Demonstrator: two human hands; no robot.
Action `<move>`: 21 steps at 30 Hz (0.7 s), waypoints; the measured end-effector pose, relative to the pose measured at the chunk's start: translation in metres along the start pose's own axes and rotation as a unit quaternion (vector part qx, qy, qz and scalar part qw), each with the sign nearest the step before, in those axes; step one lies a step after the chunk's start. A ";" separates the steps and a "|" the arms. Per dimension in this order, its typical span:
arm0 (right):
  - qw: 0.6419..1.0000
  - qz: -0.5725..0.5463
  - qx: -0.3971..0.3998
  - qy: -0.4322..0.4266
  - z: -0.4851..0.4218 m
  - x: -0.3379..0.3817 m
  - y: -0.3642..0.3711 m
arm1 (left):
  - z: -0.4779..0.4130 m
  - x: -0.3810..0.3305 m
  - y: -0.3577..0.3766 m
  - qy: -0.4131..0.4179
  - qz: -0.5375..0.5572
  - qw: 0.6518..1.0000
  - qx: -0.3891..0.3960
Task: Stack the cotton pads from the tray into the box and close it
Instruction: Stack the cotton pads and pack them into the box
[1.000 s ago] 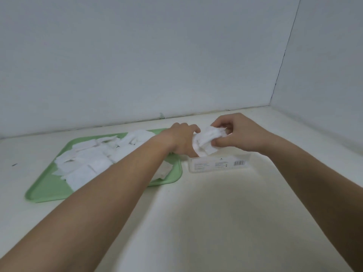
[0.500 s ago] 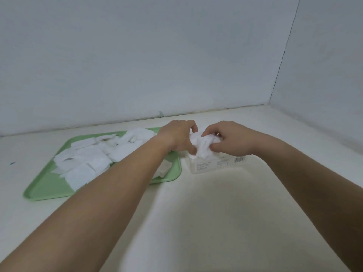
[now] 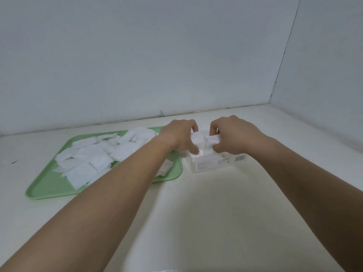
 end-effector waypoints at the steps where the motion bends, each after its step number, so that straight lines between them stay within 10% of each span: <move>1: 1.000 0.012 0.002 0.004 0.000 -0.001 0.001 | 0.000 0.000 0.000 -0.001 0.001 1.000 0.001; 21: 0.982 -0.162 0.068 -0.065 0.000 0.020 0.015 | 0.009 0.007 -0.001 -0.006 0.059 0.998 0.031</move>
Point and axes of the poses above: each hand's wrist, its own z-axis away from the middle knuckle, its own y-axis out of the palm, x = y × z, the point moved 8 cm from there along -z, towards the middle knuckle, and after that the axes turned 2 degrees about -x, right-handed, at the moved point
